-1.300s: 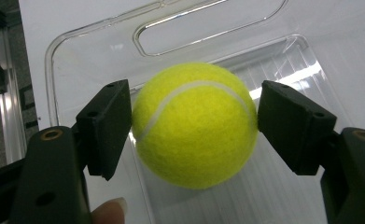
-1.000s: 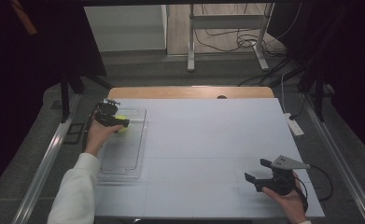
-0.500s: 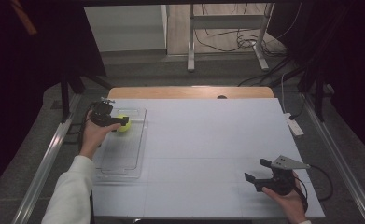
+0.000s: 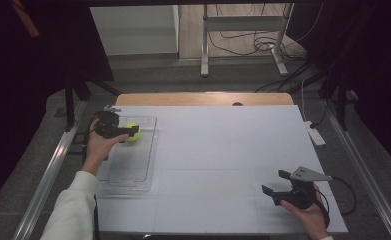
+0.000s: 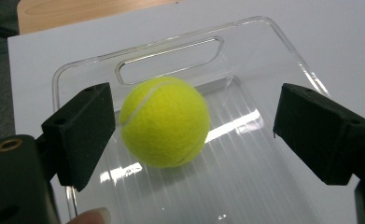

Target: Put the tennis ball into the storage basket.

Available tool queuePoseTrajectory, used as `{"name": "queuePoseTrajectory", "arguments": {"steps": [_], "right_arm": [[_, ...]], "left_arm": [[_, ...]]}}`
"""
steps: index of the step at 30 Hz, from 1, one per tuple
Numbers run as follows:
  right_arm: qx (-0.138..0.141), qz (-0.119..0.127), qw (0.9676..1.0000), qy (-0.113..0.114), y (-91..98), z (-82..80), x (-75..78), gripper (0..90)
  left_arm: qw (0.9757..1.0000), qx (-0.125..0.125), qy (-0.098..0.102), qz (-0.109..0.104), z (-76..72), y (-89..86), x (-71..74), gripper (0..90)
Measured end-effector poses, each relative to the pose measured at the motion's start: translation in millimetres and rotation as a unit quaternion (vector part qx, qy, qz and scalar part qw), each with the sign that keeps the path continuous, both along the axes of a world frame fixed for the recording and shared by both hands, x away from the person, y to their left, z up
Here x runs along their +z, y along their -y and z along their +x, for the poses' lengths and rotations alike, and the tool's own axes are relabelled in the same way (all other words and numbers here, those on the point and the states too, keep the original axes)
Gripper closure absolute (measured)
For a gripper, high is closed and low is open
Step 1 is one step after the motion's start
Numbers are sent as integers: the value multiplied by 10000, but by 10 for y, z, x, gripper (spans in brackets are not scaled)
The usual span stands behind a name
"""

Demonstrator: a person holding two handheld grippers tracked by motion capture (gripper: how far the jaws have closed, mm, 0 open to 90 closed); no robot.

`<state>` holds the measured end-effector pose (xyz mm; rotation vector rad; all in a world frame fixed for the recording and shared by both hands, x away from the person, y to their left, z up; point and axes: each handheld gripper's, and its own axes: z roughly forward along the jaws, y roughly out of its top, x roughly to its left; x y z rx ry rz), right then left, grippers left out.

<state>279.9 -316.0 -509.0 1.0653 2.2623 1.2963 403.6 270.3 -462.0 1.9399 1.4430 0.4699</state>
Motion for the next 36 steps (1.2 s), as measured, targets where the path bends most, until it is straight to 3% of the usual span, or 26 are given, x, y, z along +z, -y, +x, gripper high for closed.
{"name": "queuePoseTrajectory", "arguments": {"steps": [20,31,36], "right_arm": [[-31,95,9999,-55,41,19,-15,105],[-24,110,9999,-58,42,22,-16,105],[-9,97,9999,-50,41,23,-14,105]], "left_arm": [[9967,-515,412,-484,-373,114,76,141],[9938,-701,564,-658,-607,181,75,140],[9922,-863,641,-624,-741,254,74,141]]}}
